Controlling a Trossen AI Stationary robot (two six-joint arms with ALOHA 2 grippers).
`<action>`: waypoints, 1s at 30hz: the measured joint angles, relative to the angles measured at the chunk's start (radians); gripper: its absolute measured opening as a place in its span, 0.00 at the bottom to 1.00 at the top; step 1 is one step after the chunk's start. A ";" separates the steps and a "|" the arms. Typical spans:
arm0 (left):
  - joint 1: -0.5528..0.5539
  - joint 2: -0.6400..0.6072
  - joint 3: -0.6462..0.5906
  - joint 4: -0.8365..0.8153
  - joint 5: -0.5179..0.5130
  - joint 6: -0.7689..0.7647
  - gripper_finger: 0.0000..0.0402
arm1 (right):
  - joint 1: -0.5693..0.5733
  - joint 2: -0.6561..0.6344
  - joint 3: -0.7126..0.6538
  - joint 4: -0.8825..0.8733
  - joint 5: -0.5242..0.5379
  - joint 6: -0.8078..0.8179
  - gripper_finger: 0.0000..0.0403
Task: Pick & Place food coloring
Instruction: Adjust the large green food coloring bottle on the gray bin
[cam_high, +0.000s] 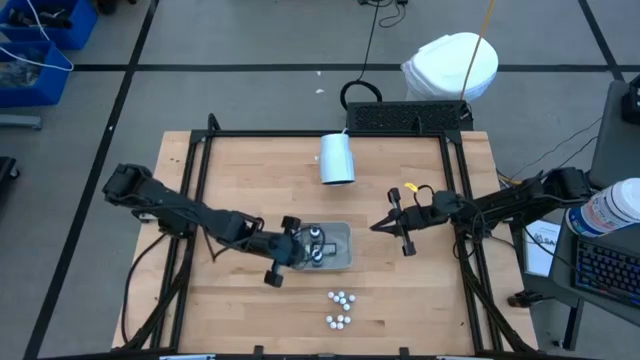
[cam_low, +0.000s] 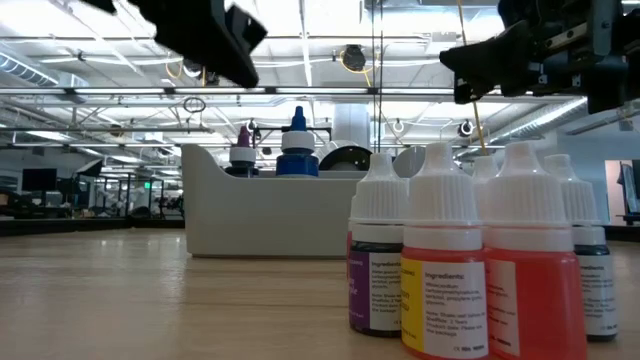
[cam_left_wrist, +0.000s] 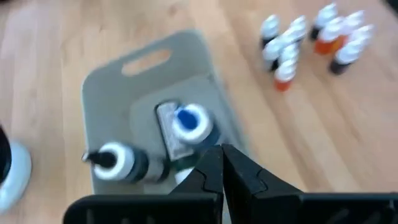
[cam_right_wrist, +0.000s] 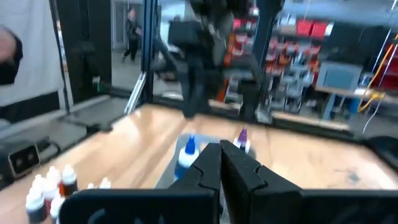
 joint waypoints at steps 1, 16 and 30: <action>-0.012 0.000 0.011 -0.002 -0.005 0.003 0.03 | 0.002 -0.003 0.018 -0.050 0.000 0.002 0.00; -0.151 -0.051 -0.045 -0.084 -0.166 -0.210 0.01 | 0.192 0.239 0.685 -1.096 0.212 -0.072 0.08; -0.241 -0.051 -0.135 -0.005 -0.236 -0.273 0.01 | 0.177 0.667 0.904 -1.094 0.337 -0.034 0.46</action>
